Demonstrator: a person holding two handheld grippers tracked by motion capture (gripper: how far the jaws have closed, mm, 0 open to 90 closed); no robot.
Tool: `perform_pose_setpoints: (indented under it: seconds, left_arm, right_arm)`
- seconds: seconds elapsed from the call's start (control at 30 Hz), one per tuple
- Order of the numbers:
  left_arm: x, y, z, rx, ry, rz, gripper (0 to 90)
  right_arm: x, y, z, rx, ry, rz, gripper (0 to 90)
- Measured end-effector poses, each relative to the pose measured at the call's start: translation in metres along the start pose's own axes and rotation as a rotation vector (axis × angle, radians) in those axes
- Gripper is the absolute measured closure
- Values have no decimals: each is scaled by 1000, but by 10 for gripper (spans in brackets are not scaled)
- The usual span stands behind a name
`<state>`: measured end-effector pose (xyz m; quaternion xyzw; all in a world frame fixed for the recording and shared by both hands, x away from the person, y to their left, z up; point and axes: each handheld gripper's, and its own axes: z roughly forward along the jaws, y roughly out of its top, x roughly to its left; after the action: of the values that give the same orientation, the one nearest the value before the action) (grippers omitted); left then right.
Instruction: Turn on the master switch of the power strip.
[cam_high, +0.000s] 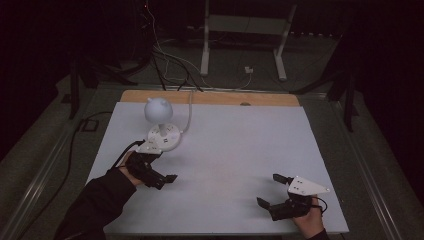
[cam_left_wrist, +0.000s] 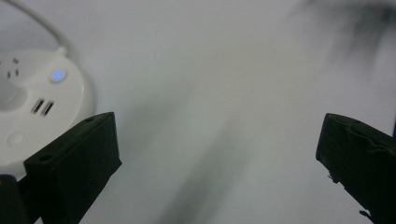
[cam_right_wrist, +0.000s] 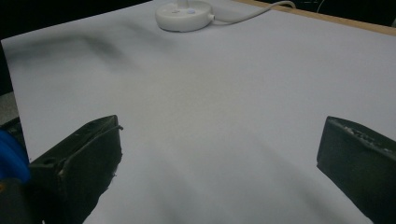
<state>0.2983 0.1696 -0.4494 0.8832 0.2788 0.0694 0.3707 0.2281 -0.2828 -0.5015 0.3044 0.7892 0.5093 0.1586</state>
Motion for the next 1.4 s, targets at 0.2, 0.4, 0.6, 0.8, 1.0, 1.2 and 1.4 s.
perform_pose_setpoints:
  seconds: [0.2, 0.4, 0.6, 0.8, 1.0, 1.2, 1.4]
  left_arm:
    - [-5, -14, 1, 3, -13, -3, 1]
    - [-6, -29, 5, 20, -16, 0, 1]
    - [-6, -47, 8, 17, -28, -12, 1]
    - [-8, -68, 11, 27, -32, 5, 1]
    - [-10, -83, 7, 13, -20, -14, 1]
    - [-10, -101, 1, -24, -14, -59, 1]
    - [-14, -114, 4, -14, -12, -69, 1]
  right_arm:
    - [0, 0, 0, 0, 1, 0, 0]
    - [1, -1, 1, 5, 4, 1, 0]
    - [0, -1, 1, 6, 1, 3, 0]
    - [0, -1, 0, 6, -1, 3, 0]
    - [1, -1, 0, 9, -2, -1, 0]
    - [0, -1, 0, 9, -2, -1, 0]
    - [0, -1, 0, 11, 0, -2, 0]
